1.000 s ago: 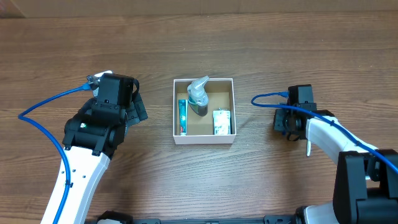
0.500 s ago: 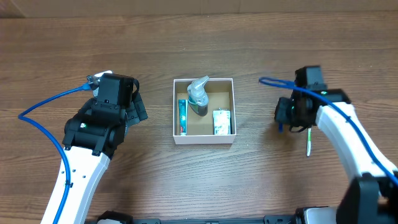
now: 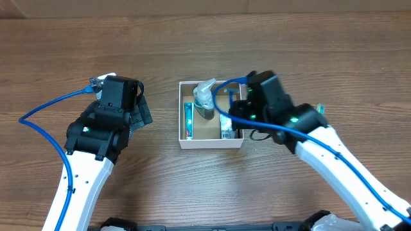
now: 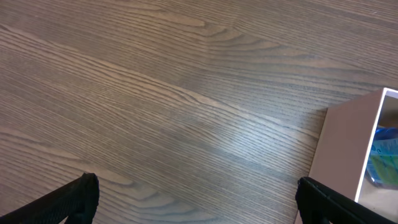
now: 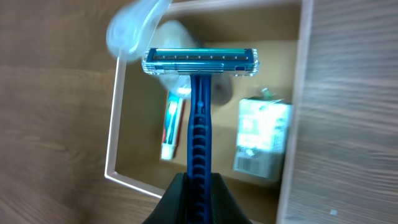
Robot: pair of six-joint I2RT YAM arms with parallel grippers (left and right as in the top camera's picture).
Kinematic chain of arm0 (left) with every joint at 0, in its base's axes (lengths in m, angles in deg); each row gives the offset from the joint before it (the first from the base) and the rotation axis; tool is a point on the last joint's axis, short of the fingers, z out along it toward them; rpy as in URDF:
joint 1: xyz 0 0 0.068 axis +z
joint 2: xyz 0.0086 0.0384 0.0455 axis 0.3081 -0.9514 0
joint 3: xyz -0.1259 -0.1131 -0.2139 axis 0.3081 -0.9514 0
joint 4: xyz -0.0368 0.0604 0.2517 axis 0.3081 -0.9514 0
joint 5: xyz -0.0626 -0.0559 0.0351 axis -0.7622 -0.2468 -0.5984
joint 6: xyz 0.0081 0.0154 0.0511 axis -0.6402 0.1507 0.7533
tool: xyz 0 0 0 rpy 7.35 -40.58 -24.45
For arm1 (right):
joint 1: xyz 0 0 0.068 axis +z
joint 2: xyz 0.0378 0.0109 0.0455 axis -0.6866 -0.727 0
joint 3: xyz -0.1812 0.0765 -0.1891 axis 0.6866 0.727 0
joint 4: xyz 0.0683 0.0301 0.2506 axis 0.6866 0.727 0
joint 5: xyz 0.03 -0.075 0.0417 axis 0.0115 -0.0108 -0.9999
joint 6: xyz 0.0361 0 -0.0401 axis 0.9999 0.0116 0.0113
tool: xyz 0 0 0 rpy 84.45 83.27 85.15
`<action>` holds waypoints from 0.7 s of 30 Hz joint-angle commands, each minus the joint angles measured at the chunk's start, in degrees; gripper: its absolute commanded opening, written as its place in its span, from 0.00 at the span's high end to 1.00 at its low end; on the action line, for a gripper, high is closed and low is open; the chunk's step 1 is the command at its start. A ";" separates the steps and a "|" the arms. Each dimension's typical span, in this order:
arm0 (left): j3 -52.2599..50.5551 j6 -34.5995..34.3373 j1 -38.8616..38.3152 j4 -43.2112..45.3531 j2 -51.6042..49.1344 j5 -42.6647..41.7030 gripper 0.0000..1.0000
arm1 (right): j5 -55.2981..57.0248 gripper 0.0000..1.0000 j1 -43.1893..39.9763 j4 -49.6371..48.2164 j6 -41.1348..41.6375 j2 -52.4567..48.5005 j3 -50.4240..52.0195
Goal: Pack container
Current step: 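Carry the blue razor into the box and release it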
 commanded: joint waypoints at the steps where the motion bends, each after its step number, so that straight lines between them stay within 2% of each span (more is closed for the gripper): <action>1: 0.87 1.22 0.22 0.13 -0.20 1.09 0.00 | 2.51 0.91 2.89 -2.86 1.36 -3.17 -1.25; 8: 0.87 1.22 0.22 0.13 -0.20 1.09 0.00 | 5.38 0.90 3.78 -3.43 1.33 -5.42 -1.25; 11: 0.87 1.22 0.22 0.13 -0.20 1.09 0.00 | 5.73 0.83 3.78 -3.08 1.33 -5.42 -1.25; 13: 0.87 1.22 0.22 0.13 -0.20 1.09 0.00 | 5.99 0.67 3.78 -3.08 0.85 -5.42 -1.25; 14: 0.87 1.22 0.22 0.13 -0.20 1.09 0.00 | 6.45 0.55 3.78 -3.06 0.79 -5.42 -1.25; 15: 0.87 1.22 0.22 0.13 -0.20 1.09 0.00 | 7.39 0.49 3.78 -3.02 0.09 -5.42 -1.25; 21: 0.87 1.22 0.22 0.13 -0.20 1.09 0.00 | 13.51 0.31 2.49 -0.57 -2.27 -3.34 -1.27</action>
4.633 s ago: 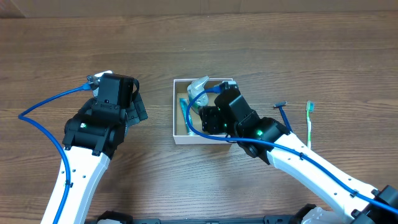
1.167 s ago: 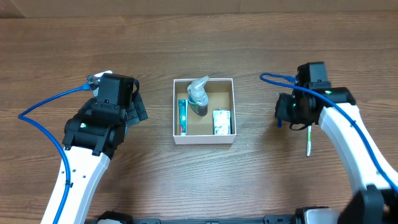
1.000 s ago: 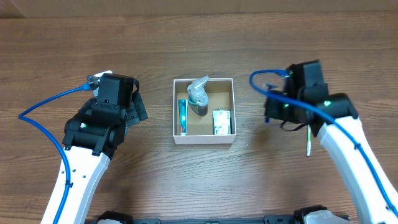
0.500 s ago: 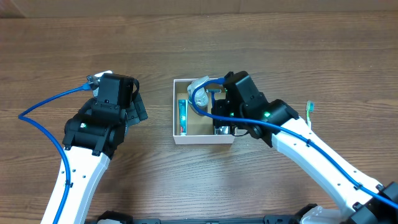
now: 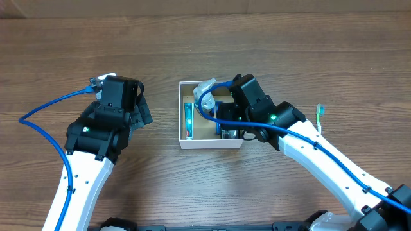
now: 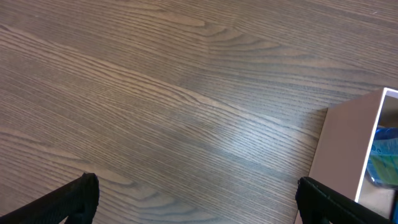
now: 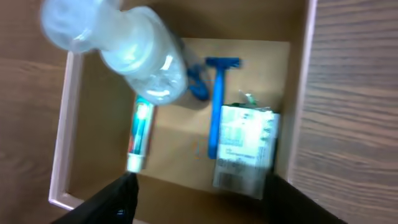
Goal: Pack container
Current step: 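Carry the blue razor into the box and release it, then lift the right gripper and move it over the green toothbrush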
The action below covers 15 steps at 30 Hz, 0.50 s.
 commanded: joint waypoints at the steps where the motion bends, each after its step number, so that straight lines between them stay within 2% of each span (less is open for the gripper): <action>1: 0.87 1.22 0.22 0.13 -0.20 1.09 0.00 | 8.17 0.30 -2.10 2.71 -0.72 3.50 -1.27; 6: 0.87 1.22 0.22 0.13 -0.20 1.09 0.00 | 18.08 0.27 -11.50 13.40 2.19 8.37 -1.25; 8: 0.87 1.22 0.22 0.13 -0.20 1.09 0.00 | 22.14 0.26 -19.82 18.64 2.29 9.01 -1.25; 15: 0.87 1.22 0.22 0.13 -0.20 1.09 0.00 | 19.41 0.26 -40.46 17.59 4.20 8.96 4.85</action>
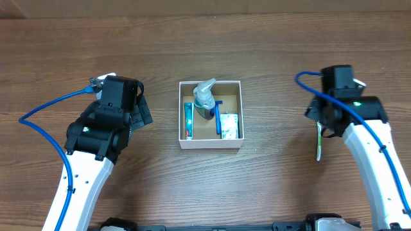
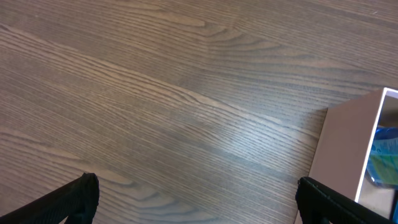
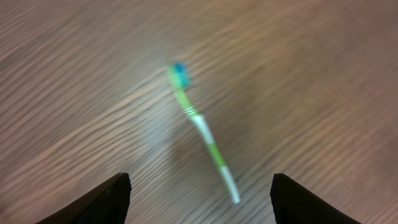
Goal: Pack container
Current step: 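Lift the right gripper and move it over the green toothbrush, then lower the right gripper and grasp the green toothbrush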
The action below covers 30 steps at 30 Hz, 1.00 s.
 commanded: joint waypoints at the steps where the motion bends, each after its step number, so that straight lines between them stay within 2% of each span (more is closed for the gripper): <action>1: 0.87 1.20 0.22 0.13 -0.20 1.09 0.00 | -0.04 0.25 -7.08 -2.69 1.86 0.79 5.42; 8: 0.87 1.22 0.22 0.13 -0.20 1.09 0.00 | 0.02 0.24 -9.35 -13.49 1.33 0.79 16.04; 12: 0.87 1.22 0.22 0.13 -0.20 1.09 0.00 | -1.86 0.20 -9.35 -18.05 -3.65 0.74 19.04; 15: 0.87 1.22 0.22 0.13 -0.20 1.09 0.00 | -8.57 0.18 -9.35 -21.03 -9.77 0.72 19.54; 27: 0.87 1.22 0.22 0.13 -0.20 1.09 0.00 | -15.02 0.16 -9.35 -28.04 -16.96 0.26 22.60; 30: 0.87 1.22 0.22 0.13 -0.20 1.09 0.00 | -13.99 0.10 -9.35 -28.76 -16.96 -0.90 22.60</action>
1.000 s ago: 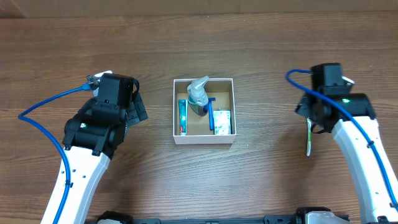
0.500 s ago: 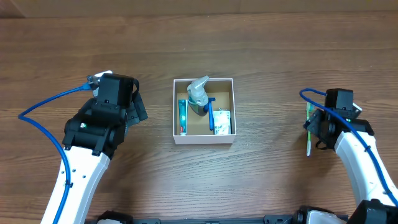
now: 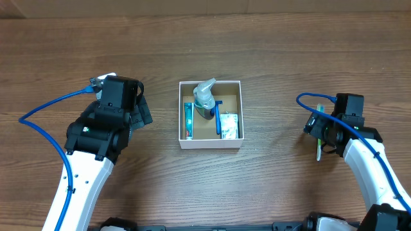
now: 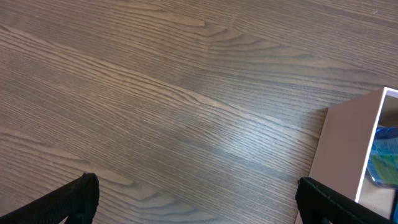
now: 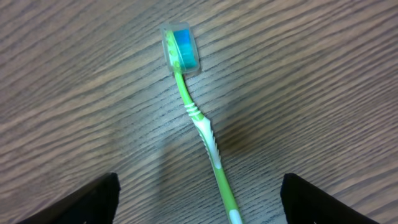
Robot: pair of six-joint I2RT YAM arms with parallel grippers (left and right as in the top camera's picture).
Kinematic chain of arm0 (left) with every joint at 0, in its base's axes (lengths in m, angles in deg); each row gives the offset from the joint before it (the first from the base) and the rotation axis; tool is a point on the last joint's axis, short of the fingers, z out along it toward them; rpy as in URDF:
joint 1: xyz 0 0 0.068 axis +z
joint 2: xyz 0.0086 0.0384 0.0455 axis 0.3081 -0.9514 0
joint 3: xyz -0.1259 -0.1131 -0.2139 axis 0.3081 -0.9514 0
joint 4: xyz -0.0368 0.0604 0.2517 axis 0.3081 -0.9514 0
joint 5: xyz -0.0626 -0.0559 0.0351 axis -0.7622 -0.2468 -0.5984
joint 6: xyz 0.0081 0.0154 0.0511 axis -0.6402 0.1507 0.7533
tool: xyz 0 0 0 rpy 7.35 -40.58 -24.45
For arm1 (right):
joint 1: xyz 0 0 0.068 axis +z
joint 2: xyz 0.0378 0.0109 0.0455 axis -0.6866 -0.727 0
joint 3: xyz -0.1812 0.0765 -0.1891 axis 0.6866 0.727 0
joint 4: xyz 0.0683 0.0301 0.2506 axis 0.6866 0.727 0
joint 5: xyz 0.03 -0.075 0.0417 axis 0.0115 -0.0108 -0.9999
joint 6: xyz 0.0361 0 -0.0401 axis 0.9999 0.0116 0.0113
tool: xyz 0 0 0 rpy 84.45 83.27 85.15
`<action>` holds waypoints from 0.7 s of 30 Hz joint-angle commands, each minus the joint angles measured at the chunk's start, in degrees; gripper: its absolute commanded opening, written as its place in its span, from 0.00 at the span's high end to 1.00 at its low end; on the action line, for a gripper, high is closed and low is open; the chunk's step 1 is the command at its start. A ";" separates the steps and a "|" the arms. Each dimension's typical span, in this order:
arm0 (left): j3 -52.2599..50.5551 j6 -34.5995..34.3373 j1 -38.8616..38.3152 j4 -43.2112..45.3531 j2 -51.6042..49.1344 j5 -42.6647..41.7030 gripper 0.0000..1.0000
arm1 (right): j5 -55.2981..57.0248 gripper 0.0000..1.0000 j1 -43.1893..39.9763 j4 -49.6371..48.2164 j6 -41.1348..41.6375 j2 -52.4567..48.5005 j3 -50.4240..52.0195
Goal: Pack container
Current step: 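Lower the right gripper and grasp the green toothbrush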
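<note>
A white box sits mid-table holding a clear pump bottle, a toothpaste tube, a blue razor and a small packet. A green toothbrush with a blue capped head lies on the wood at the right; the toothbrush is partly hidden under my right arm in the overhead view. My right gripper hangs open over it, one finger on each side of the handle. My left gripper is open over bare wood, left of the box.
The wooden table stretches around the box. A blue cable loops off the left arm and another blue cable curls off the right arm.
My right gripper has dropped closer to the toothbrush, which now fills more of the right wrist view and lies between the open fingers. The left arm has not moved.
My right gripper was shut on the blue razor above the box. Then it was open over the box with the razor lying inside. After that it was out at the right over the toothbrush, and now sits lower around it. The left arm stayed still.
</note>
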 commanded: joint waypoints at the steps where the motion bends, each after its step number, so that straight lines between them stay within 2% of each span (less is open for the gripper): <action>1: 0.87 1.07 0.22 0.13 -0.20 1.09 0.00 | -0.48 0.06 0.02 -1.18 -1.36 -1.46 0.37; 2: 0.87 1.05 0.22 0.13 -0.20 1.09 0.00 | -0.48 0.00 0.02 -1.22 -1.36 -2.32 0.37; 10: 0.87 1.07 0.22 0.13 -0.20 1.09 0.00 | -1.68 0.00 0.02 -2.32 -1.33 -11.93 0.39; 14: 0.87 1.07 0.22 0.15 -0.20 1.09 0.00 | -2.80 0.00 0.02 -1.75 -1.36 -12.39 0.33; 21: 0.87 1.07 0.22 0.13 -0.20 1.09 0.00 | -9.11 0.10 0.02 1.03 -1.36 -12.37 -1.60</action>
